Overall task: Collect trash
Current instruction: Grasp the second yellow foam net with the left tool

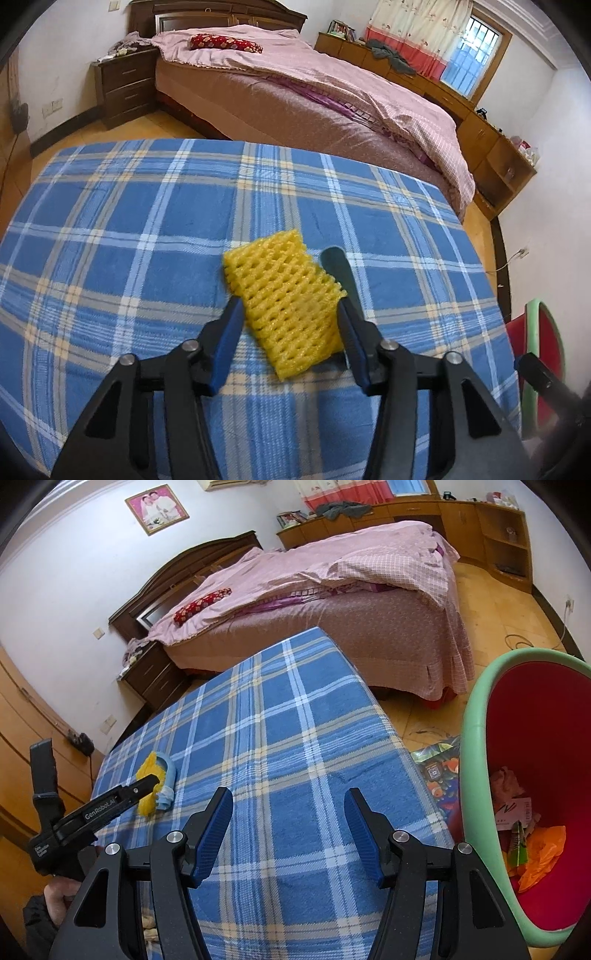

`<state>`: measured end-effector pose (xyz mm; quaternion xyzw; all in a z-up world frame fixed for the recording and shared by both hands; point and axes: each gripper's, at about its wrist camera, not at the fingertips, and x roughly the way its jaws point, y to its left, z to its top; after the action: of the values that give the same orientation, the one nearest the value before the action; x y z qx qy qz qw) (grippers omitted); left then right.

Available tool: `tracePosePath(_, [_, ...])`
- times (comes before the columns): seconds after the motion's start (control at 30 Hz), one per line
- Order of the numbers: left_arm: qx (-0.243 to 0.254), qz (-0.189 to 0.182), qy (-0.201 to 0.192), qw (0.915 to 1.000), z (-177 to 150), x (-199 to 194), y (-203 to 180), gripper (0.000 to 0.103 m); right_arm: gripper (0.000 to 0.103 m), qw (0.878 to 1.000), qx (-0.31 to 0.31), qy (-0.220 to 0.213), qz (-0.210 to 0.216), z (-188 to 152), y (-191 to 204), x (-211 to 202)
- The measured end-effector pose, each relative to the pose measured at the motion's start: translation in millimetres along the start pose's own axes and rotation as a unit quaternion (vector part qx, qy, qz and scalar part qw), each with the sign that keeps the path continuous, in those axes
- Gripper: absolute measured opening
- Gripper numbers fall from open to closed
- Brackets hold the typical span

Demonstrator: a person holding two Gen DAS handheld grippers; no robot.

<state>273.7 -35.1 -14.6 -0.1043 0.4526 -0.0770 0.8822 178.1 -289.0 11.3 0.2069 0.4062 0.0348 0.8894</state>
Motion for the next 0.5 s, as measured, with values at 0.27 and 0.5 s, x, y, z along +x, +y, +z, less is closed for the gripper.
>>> tracePosePath(0.27, [0.014, 0.034, 0.002, 0.9993, -6.7, -6.3, -0.6, 0.048, 0.064, 1.000, -0.005, -0.001, 0.004, -0.8, 3.4, -0.9])
tracePosePath(0.5, [0.013, 0.066, -0.007, 0.9977, -12.0, -9.2, 7.5, 0.063, 0.064, 1.000, -0.004, 0.001, 0.012, -1.2, 3.9, 2.1])
